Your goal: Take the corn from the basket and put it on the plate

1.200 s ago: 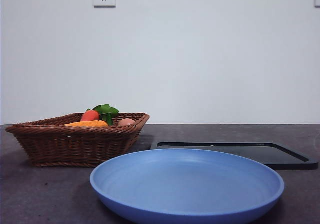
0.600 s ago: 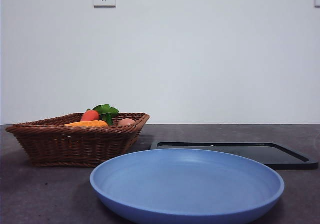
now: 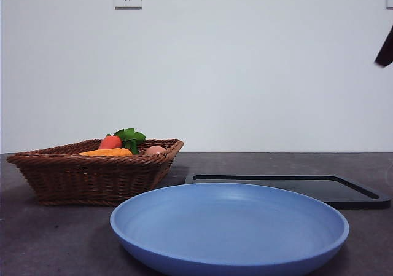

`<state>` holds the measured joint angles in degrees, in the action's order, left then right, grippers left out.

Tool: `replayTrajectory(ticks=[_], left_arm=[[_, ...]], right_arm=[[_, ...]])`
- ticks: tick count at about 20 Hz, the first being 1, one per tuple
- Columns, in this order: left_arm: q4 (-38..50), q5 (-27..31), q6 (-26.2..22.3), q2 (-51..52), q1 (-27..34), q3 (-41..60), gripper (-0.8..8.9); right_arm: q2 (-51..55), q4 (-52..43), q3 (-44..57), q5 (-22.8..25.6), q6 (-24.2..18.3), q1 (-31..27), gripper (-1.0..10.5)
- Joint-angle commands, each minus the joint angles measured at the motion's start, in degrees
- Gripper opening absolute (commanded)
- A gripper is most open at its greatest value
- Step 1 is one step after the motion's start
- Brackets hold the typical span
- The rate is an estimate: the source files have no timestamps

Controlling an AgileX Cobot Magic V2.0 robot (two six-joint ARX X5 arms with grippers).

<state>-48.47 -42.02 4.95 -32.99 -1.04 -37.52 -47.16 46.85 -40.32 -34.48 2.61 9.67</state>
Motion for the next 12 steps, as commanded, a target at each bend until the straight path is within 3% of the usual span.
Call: replayTrajectory(ticks=[1, 12], left_arm=[[0.4, -0.3, -0.8, -0.3, -0.1, -1.1, 3.78], [0.4, -0.3, -0.8, -0.3, -0.1, -1.1, 3.78]], right_arm=[[-4.7, -3.3, -1.0, 0.0, 1.5, 1.8, 2.9], [-30.5, -17.6, -1.0, 2.1, 1.9, 9.1, 2.9]])
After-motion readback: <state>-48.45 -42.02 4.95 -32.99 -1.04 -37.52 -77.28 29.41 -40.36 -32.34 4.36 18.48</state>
